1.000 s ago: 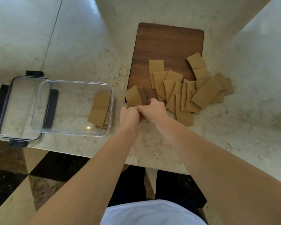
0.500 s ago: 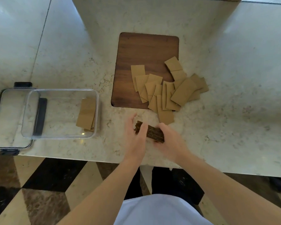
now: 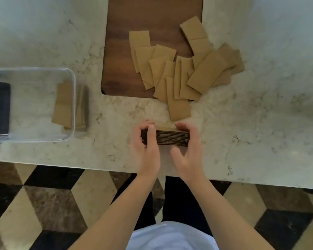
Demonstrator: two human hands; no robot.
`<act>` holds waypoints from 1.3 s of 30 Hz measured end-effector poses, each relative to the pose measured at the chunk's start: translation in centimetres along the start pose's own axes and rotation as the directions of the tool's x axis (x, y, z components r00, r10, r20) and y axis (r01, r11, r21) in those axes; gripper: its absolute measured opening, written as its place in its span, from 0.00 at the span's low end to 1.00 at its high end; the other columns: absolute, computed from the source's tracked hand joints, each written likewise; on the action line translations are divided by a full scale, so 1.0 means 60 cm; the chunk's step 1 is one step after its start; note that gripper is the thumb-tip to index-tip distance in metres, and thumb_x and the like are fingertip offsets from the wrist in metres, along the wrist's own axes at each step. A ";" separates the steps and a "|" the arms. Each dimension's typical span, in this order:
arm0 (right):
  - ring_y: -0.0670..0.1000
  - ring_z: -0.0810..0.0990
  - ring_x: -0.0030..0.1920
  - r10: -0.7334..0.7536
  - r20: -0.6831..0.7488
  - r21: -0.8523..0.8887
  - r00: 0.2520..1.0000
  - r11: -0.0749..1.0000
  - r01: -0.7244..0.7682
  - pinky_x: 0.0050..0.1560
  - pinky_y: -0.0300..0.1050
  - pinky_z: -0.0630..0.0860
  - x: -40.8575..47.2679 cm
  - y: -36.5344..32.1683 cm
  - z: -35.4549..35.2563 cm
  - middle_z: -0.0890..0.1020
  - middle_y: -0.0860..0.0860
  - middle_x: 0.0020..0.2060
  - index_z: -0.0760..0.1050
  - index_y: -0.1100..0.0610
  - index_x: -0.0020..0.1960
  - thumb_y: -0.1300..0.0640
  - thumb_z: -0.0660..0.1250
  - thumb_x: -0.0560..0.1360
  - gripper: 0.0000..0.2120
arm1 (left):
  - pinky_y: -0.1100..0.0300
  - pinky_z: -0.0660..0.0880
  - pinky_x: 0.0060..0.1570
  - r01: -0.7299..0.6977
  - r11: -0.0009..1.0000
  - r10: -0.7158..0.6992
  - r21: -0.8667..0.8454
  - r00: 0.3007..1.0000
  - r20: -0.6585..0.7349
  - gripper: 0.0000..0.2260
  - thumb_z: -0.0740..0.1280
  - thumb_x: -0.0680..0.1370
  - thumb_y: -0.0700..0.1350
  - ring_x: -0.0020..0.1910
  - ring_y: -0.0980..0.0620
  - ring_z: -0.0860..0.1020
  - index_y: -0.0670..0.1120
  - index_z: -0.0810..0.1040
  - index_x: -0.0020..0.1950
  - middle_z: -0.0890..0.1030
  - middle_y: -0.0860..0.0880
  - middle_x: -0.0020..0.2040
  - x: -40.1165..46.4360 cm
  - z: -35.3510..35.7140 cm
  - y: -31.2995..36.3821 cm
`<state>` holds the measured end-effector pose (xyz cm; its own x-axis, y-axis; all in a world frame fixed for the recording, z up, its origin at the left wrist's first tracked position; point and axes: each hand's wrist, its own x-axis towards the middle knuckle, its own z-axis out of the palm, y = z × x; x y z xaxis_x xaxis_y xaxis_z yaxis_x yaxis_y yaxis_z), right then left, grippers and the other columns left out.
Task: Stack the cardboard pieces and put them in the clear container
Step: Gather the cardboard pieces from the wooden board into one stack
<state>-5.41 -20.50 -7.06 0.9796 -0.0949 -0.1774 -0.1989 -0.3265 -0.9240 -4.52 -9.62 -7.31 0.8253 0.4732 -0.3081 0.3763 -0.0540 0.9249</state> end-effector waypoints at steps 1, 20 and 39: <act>0.56 0.78 0.60 0.008 -0.044 0.057 0.999 0.998 -0.006 0.62 0.52 0.76 0.001 0.003 0.008 0.78 0.56 0.58 0.72 0.63 0.66 0.58 0.66 0.72 0.24 | 0.57 0.77 0.61 0.006 0.999 -0.007 -0.044 1.000 -0.026 0.05 0.64 0.84 0.45 0.59 0.52 0.82 0.48 0.78 0.53 0.83 0.45 0.54 0.001 0.006 -0.008; 0.55 0.82 0.52 0.130 -0.362 0.301 0.923 0.954 -0.016 0.55 0.47 0.79 0.026 0.003 0.039 0.82 0.60 0.51 0.75 0.58 0.57 0.58 0.65 0.80 0.07 | 0.51 0.78 0.58 -0.130 0.984 0.123 -0.125 0.991 -0.062 0.05 0.64 0.84 0.41 0.56 0.48 0.82 0.44 0.78 0.54 0.82 0.43 0.52 0.013 0.016 -0.019; 0.44 0.80 0.41 0.260 -0.396 0.352 0.881 0.929 -0.115 0.47 0.40 0.77 0.048 -0.003 0.050 0.81 0.48 0.38 0.75 0.54 0.51 0.61 0.61 0.80 0.06 | 0.62 0.74 0.39 -0.198 0.980 0.196 -0.032 0.979 -0.064 0.15 0.55 0.87 0.47 0.39 0.61 0.76 0.64 0.74 0.47 0.79 0.60 0.41 0.019 0.026 -0.037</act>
<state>-2.44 -17.88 -8.43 0.7994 -0.5406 -0.2621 -0.2873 0.0391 -0.9571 -3.74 -10.34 -10.08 0.8545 0.5084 -0.1064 0.1916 -0.1181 0.9743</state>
